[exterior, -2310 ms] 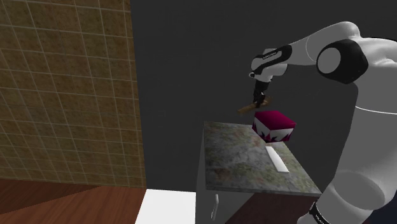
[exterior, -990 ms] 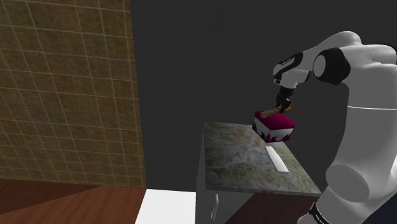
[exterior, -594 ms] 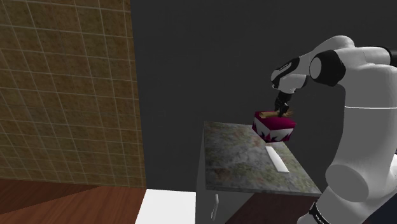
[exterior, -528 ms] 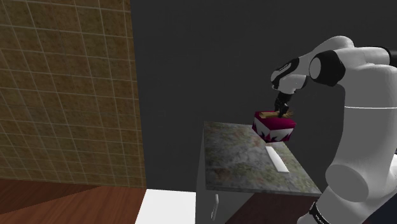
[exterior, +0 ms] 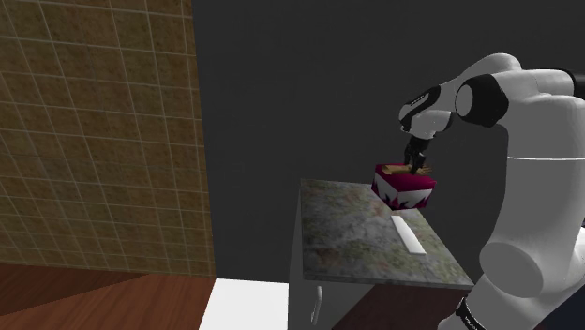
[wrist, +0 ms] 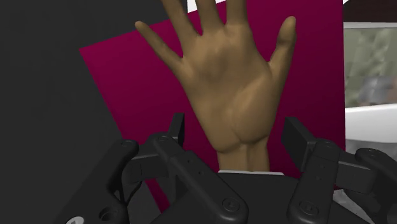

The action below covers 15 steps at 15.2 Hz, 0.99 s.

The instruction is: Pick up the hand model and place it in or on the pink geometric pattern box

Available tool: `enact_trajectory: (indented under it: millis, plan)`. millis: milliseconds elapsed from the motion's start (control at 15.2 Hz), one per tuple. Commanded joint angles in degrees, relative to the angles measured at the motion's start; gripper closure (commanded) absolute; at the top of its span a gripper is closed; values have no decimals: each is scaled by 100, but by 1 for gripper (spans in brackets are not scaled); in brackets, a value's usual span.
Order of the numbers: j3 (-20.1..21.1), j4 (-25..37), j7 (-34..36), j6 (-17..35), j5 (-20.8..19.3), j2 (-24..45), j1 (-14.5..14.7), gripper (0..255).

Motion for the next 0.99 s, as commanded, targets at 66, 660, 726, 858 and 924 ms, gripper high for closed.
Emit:
enact_trajectory:
  millis: [66,660,726,858,924]
  plan:
    - [0,0,0,0,0,-1,0,0]
    - [-106,311,143,-592,-225,-328,66,0]
    - [-106,312,142,-592,-225,-328,66,0]
    - [-106,312,142,-592,-225,-328,66,0]
    - [-106,312,142,-592,-225,-328,66,0]
